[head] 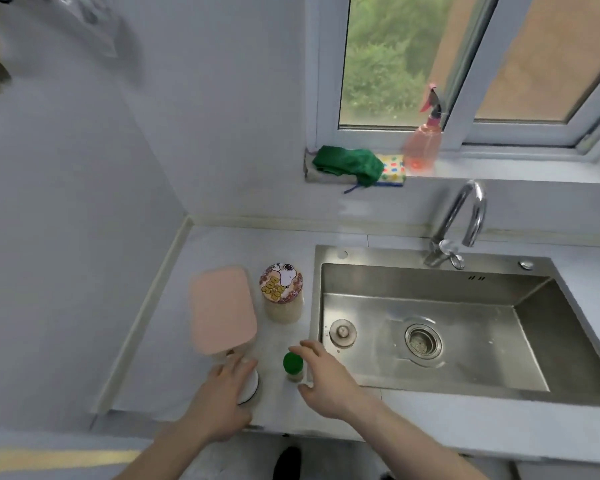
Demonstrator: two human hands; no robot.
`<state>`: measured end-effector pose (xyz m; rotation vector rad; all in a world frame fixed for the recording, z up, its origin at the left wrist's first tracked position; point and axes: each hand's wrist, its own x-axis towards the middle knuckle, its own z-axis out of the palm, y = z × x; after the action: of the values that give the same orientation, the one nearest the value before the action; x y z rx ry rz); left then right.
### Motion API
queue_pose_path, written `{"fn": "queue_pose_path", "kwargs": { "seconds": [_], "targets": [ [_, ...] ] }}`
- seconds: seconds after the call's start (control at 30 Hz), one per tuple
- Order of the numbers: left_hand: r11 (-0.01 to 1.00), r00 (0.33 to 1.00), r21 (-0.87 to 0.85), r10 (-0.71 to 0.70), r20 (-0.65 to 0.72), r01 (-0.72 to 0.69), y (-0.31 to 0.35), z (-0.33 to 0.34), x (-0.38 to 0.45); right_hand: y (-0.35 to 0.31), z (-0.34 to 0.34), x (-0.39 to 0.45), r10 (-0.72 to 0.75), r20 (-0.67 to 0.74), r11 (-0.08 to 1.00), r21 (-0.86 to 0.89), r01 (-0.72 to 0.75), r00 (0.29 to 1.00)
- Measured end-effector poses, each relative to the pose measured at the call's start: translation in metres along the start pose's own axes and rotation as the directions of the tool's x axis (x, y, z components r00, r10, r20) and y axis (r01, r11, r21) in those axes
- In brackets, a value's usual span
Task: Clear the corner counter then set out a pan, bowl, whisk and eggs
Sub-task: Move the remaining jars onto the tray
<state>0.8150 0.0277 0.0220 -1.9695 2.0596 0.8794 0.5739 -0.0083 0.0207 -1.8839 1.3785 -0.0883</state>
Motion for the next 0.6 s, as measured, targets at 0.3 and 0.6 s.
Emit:
{"fn": "queue_pose_path", "kwargs": {
  "seconds": [0.3,0.6],
  "targets": [
    [0.991,0.992,0.054,0.123,0.003,-0.123,-0.026,0.004,0.029,-0.022,0.04,0.024,0.208,-0.129,0.978,-0.001,-0.21,0.97],
    [0.956,0.926,-0.061,0.262,-0.271,-0.288,0.036,-0.013,-0.029,-0.004,0.02,-0.105,0.396,-0.378,0.876,0.427,-0.222,0.837]
  ]
}}
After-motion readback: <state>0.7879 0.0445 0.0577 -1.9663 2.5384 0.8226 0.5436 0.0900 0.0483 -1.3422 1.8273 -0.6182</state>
